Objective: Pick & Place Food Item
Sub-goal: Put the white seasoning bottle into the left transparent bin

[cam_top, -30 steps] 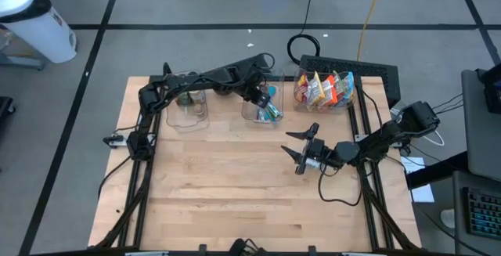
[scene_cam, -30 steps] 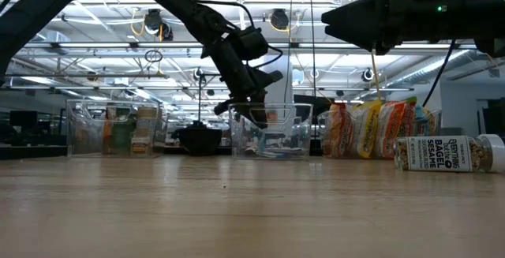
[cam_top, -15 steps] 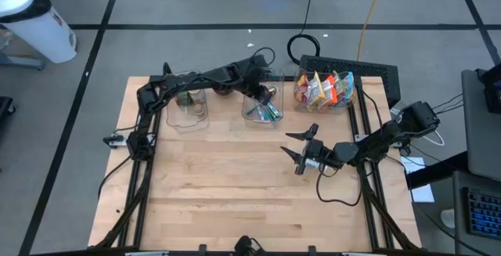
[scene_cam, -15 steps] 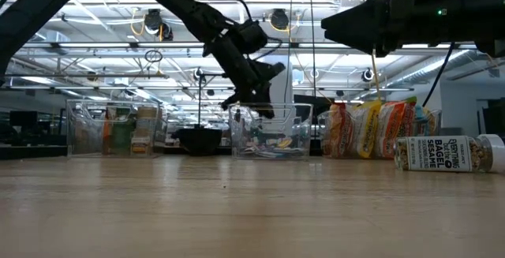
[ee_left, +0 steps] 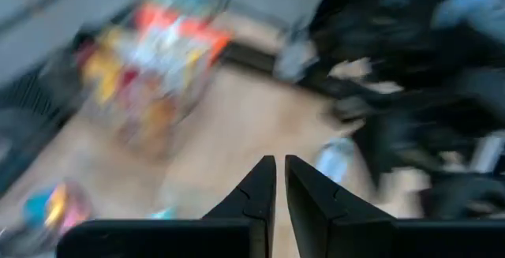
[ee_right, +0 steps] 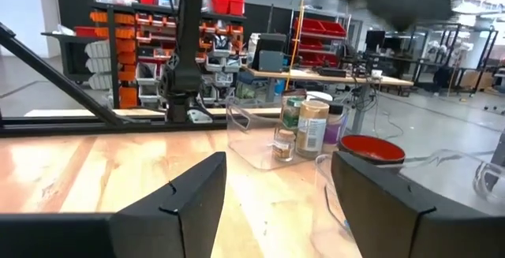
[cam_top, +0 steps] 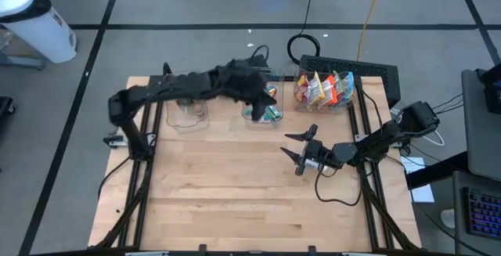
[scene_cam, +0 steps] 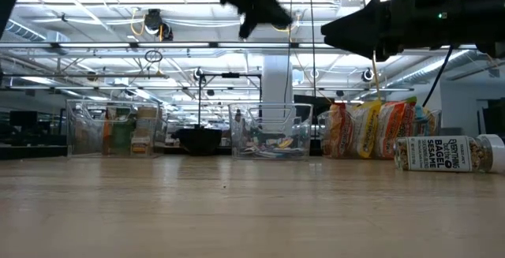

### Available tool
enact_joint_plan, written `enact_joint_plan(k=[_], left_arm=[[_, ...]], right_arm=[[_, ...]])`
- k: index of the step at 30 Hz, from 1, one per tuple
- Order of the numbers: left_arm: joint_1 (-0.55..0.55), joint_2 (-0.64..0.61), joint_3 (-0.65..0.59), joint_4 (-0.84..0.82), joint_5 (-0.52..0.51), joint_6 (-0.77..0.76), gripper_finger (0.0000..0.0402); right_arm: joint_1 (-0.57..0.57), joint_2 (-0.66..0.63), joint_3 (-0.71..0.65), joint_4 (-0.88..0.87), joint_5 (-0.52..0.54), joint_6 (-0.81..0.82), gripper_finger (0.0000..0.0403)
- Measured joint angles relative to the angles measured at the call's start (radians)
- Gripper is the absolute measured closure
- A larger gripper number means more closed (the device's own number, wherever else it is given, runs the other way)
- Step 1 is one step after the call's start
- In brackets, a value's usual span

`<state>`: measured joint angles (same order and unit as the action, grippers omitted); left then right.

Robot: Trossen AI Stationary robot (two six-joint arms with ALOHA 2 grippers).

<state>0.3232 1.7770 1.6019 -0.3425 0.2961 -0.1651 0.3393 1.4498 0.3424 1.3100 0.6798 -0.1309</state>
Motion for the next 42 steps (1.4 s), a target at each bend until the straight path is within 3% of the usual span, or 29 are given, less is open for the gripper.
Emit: enact_joint_plan(k=[5,11,21,30,36,42], left_arm=[[-0.164,-0.127,-0.133,0.214,-0.104,0.045,0.0366],[-0.285,-0.287,-0.390,0.420,-0.184,0.063,0.0366],[-0.360,-0.577,-0.931,0.776,-0.202,-0.057,0.0366],[-0.403,-0.881,-1.333,1.079,-0.250,0.098,0.0366],[-0.402,-1.061,-1.472,1.161,-0.256,0.107,0.0366],[-0.402,-1.094,-1.499,1.160,-0.256,0.080,0.0366]], right_arm=[[0.000,0.000,0.000,-0.027,0.000,0.035,0.0178],[0.000,0.000,0.000,-0.079,-0.001,0.107,0.0177],[0.000,0.000,0.000,-0.145,-0.001,0.187,0.0177],[0.000,0.000,0.000,-0.196,-0.001,0.249,0.0177],[0.000,0.000,0.000,-0.198,-0.001,0.239,0.0177],[0.000,0.000,0.000,-0.214,-0.001,0.224,0.0177]])
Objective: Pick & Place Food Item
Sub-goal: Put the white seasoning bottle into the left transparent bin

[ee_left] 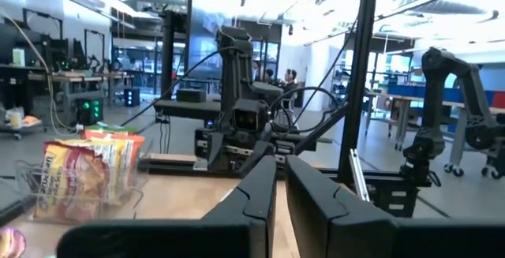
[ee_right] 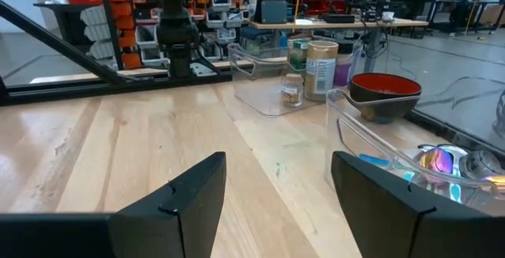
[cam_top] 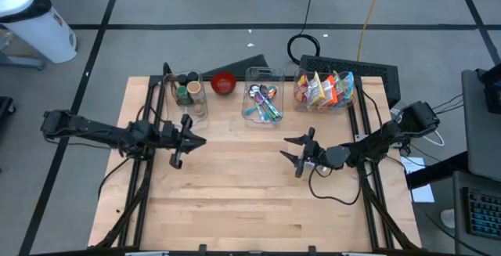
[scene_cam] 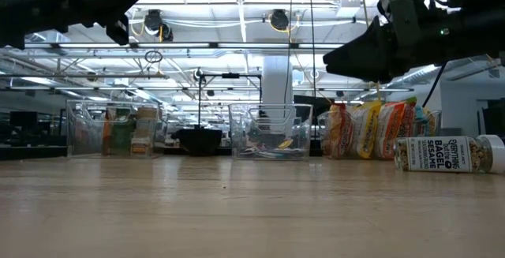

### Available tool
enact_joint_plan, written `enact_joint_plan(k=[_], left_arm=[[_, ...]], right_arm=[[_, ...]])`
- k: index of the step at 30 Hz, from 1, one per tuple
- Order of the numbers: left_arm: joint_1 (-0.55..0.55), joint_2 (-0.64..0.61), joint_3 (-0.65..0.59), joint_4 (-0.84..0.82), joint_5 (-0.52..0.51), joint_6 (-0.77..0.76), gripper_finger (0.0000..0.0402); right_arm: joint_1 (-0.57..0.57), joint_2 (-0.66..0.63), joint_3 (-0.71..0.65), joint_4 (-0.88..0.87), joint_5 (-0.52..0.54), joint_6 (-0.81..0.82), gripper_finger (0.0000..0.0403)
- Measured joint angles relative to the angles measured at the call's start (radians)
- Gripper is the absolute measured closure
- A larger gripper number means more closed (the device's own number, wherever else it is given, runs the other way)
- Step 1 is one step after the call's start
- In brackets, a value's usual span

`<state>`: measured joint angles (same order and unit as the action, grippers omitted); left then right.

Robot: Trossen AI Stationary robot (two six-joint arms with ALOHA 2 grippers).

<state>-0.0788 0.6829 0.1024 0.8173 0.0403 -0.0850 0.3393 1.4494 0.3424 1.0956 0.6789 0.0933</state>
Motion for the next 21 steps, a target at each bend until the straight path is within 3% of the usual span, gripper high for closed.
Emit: enact_joint_plan(k=[8,15,18,21], left_arm=[[-0.003,0.032,0.000,-0.002,0.002,-0.043,0.0366],[-0.031,0.089,0.000,0.062,0.002,-0.165,0.0366],[-0.053,0.120,0.000,0.086,0.002,-0.180,0.0366],[-0.074,0.152,0.000,0.104,0.002,-0.183,0.0366]], right_arm=[[0.000,0.000,0.000,-0.010,-0.002,-0.043,0.0180],[0.019,-0.039,0.015,-0.036,-0.026,-0.265,0.0179],[0.036,-0.095,0.060,-0.181,-0.025,-0.290,0.0181],[0.058,-0.161,0.152,-0.472,-0.026,-0.262,0.0183]])
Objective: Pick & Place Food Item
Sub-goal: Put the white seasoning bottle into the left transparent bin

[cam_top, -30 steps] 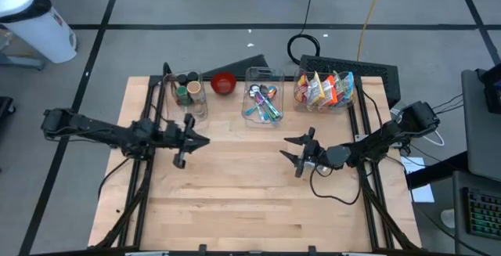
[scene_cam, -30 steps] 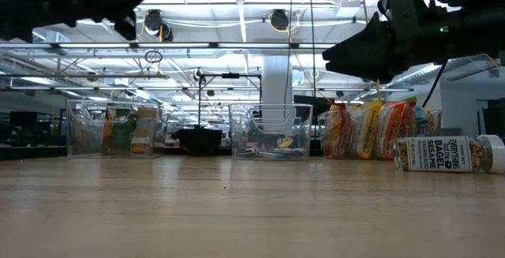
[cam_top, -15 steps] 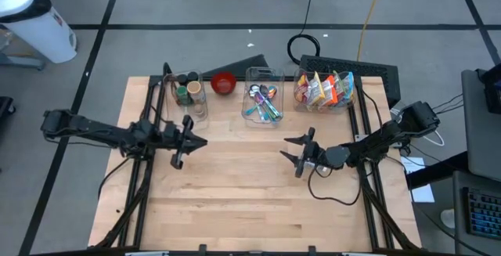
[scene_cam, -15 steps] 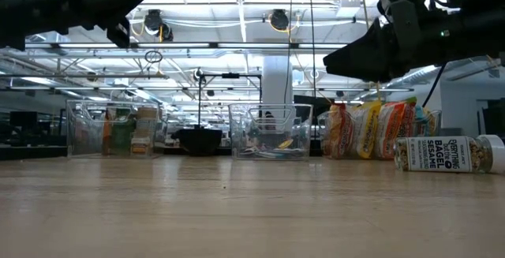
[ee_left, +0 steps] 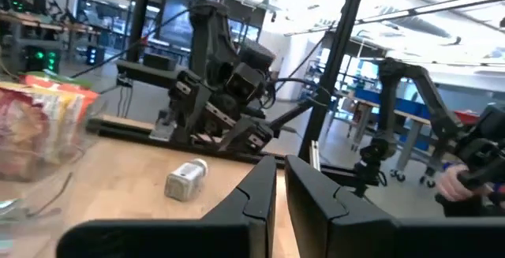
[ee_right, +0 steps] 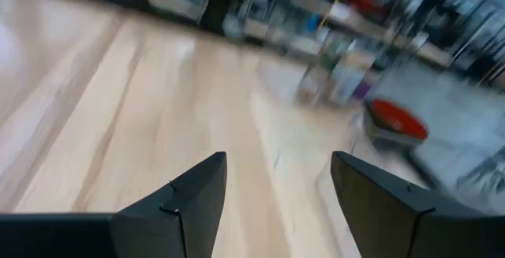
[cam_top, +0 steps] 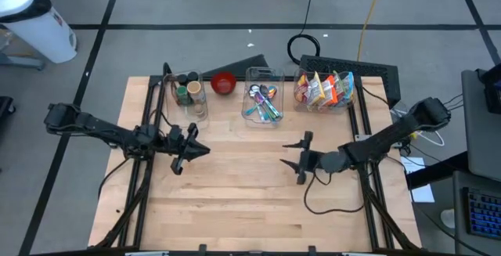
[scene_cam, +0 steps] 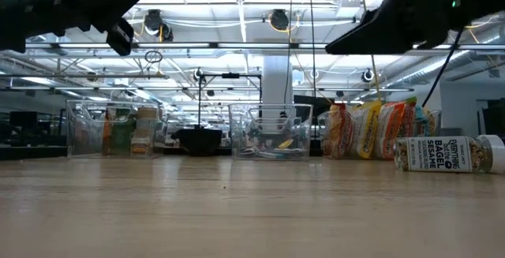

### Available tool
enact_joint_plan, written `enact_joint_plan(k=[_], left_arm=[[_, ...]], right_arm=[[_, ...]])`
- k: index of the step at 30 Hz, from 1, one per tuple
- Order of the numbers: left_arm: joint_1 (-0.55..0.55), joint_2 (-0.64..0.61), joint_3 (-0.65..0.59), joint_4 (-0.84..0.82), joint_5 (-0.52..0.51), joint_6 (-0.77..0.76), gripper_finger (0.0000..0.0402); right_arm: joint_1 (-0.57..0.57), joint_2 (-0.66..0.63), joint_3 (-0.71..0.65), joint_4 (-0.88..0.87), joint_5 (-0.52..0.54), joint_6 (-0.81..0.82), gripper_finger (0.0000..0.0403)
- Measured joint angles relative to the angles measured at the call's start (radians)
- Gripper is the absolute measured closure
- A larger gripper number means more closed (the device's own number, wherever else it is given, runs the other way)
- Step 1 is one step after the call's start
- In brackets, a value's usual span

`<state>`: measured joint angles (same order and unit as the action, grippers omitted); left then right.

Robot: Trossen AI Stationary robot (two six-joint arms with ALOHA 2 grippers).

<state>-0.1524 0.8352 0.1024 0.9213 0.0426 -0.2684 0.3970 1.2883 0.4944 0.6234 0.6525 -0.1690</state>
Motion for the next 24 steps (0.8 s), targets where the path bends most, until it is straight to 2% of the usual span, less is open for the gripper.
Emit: enact_joint_plan(k=[6,10,14,18,21,24], left_arm=[[-0.044,0.067,0.000,0.053,0.000,-0.002,0.0366],[-0.063,0.106,0.000,0.088,-0.002,-0.002,0.0366],[-0.072,0.132,0.000,0.115,-0.034,-0.002,0.0366],[-0.073,0.157,0.000,0.137,-0.070,-0.002,0.0366],[-0.073,0.169,0.001,0.141,-0.072,0.000,0.0366],[-0.073,0.179,0.001,0.140,-0.078,0.013,0.0366]], right_arm=[[0.026,-0.064,0.221,-0.692,-0.009,0.258,0.0174],[0.026,-0.066,0.298,-1.049,-0.124,0.468,0.0160],[0.009,-0.066,0.304,-1.204,-0.288,0.615,0.0144],[-0.005,-0.066,0.304,-1.255,-0.399,0.680,0.0129],[-0.005,-0.065,0.304,-1.303,-0.391,0.685,0.0122],[-0.011,-0.065,0.304,-1.367,-0.327,0.715,0.0120]])
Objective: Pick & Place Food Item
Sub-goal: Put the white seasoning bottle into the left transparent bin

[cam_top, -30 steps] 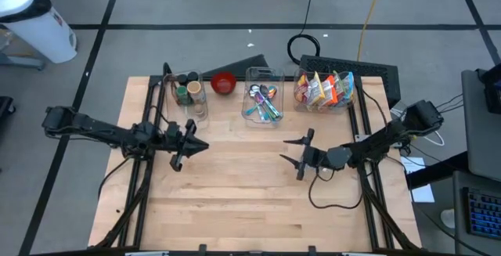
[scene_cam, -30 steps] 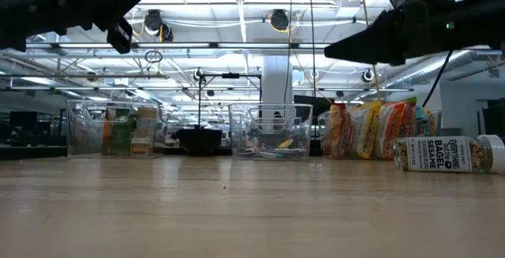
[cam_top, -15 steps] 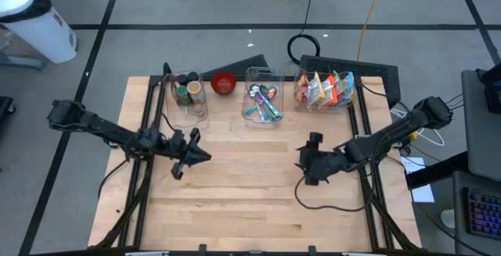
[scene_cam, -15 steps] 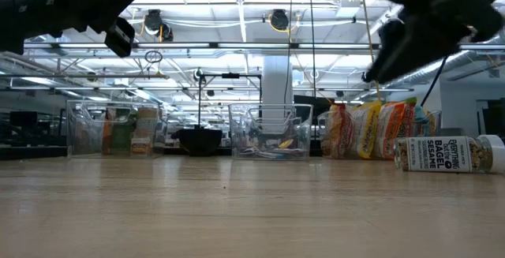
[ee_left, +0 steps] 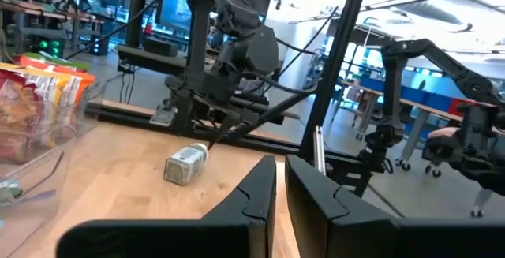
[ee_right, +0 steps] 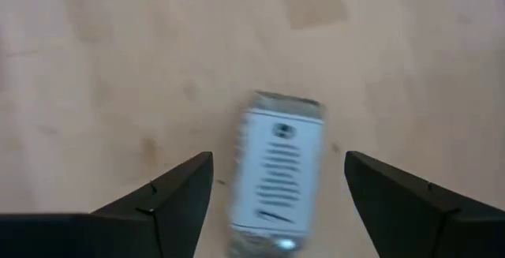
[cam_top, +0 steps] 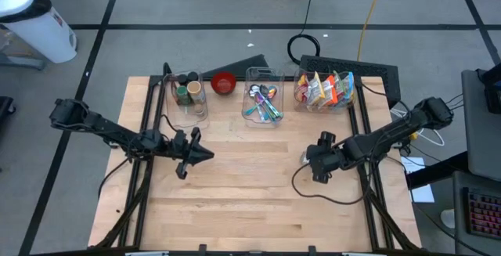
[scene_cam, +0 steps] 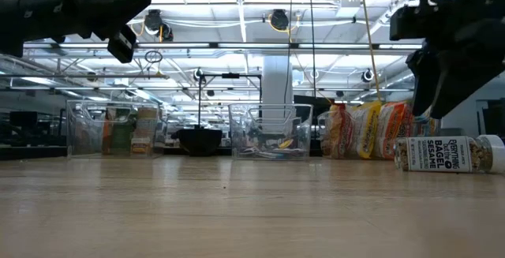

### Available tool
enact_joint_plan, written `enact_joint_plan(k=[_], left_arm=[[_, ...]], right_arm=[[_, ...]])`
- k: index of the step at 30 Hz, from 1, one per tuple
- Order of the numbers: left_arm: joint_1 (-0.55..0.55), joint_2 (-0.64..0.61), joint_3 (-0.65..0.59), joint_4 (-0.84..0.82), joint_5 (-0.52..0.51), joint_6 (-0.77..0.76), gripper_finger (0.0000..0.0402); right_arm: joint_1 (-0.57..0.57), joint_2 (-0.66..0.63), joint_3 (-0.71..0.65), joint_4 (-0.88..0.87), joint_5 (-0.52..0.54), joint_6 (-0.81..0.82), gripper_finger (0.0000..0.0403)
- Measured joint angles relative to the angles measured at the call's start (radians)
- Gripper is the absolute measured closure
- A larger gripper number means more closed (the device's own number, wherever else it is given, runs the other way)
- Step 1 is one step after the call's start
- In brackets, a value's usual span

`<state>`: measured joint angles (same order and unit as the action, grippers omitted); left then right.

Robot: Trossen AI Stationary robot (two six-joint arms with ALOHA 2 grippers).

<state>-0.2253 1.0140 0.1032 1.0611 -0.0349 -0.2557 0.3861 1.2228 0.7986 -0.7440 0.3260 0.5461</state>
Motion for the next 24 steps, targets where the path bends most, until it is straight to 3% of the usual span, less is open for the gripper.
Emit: enact_joint_plan(k=[7,15,24], left_arm=[[0.000,0.001,0.000,0.000,-0.019,0.000,0.0366],[0.000,0.001,0.000,0.000,-0.019,-0.008,0.0366],[0.000,0.001,0.001,-0.002,-0.019,0.001,0.0366]], right_arm=[[-0.045,0.000,-0.014,-0.030,0.006,0.054,0.0125],[-0.073,0.000,-0.134,0.107,-0.145,0.055,0.0125],[-0.072,-0.002,-0.253,0.160,-0.173,0.126,0.0128]])
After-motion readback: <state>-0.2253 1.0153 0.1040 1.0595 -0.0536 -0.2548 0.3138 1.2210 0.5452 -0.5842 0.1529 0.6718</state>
